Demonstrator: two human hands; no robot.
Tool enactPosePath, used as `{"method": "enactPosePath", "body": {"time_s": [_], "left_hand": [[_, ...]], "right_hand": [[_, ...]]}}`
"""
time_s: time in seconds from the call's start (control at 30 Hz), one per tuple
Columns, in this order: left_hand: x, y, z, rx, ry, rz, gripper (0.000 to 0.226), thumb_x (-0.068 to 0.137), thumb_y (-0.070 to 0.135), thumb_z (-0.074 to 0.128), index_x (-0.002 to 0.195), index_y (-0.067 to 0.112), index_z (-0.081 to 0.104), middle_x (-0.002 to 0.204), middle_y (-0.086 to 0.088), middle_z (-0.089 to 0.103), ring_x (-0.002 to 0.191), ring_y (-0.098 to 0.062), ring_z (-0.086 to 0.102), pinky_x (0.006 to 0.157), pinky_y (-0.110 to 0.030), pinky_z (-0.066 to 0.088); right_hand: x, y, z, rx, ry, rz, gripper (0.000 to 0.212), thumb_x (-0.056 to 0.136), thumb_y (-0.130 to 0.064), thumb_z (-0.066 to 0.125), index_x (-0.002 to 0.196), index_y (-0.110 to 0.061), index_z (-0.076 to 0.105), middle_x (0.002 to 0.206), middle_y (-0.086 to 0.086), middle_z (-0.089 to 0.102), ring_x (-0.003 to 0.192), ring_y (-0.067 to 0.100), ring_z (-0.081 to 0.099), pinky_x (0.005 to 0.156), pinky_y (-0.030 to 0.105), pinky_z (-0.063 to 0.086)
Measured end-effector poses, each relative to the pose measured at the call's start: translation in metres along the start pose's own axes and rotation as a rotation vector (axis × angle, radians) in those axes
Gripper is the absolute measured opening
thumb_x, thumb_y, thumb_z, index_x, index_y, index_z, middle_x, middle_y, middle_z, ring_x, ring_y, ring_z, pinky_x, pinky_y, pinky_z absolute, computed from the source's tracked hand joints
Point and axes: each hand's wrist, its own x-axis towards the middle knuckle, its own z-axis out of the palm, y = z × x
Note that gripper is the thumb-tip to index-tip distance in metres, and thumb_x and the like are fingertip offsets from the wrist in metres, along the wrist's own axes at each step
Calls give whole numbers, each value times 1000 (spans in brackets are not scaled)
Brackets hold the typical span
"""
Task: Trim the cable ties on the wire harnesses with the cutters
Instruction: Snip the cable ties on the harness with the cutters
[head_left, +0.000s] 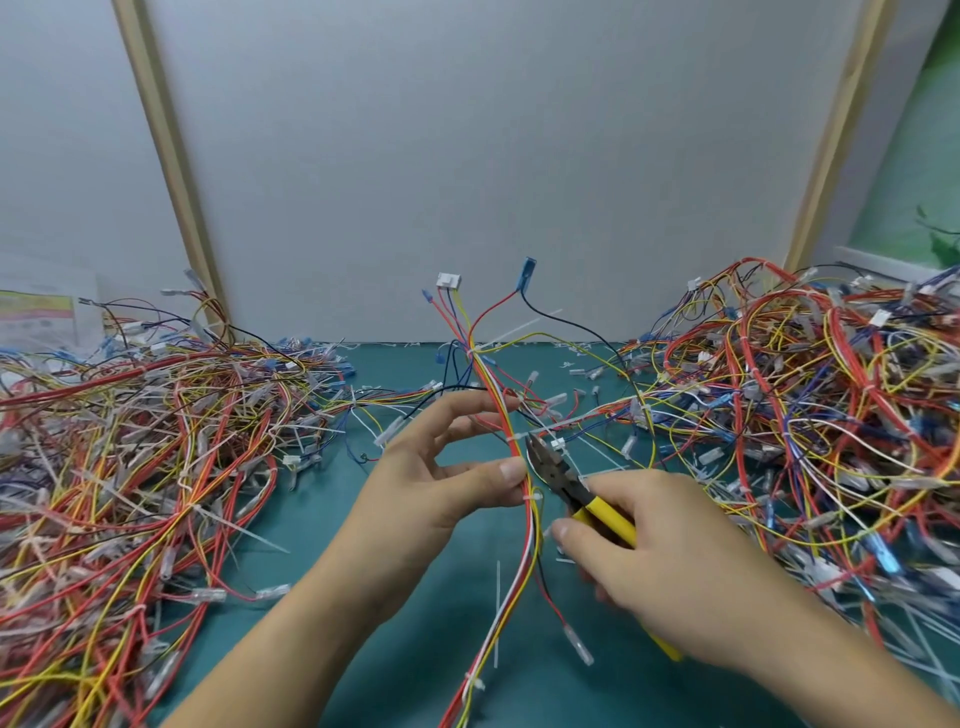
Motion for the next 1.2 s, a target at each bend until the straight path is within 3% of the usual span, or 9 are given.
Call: {"method": "enactPosePath", "body": {"time_s": [0.27,0.43,0.63,0.93,1.2], "left_hand": [[0,-1,0,11,-11,-8,44,75,9,76,117,19,68,119,-6,64,81,-30,73,80,-32,57],[0,-2,0,32,-23,-10,44,76,9,76,117,21,67,122,-6,62,84,-32,73,81,-32,57],[0,-3,-1,54,-23,-10,44,76,11,77,117,23,68,120,-3,63,82,-31,73,82,-32,57],[0,-4,-1,77,-22,-13,44,76,13,78,117,23,67,121,0,63,82,-32,74,85,-36,57],[0,-4,-1,103,-37,-5,43,76,14,78,116,23,67,120,2,64,79,-32,73,89,-39,57]], "right_hand": [[-1,0,0,-11,10,-2,38,89,-44,59,79,-8,54,73,15,64,64,28,57,59,43,48],[0,-1,1,-9,0,-10,38,90,-44,58,77,-8,51,70,14,61,51,20,46,55,43,44],[0,1,0,-2,15,-6,40,89,-44,60,77,-7,51,68,16,58,61,31,56,53,43,45],[-1,0,-1,8,2,5,42,89,-46,60,77,-8,49,59,12,51,47,13,41,48,33,35],[-5,-4,-7,14,-11,45,52,87,-53,61,71,-8,41,50,0,38,46,14,40,51,43,44]]}}
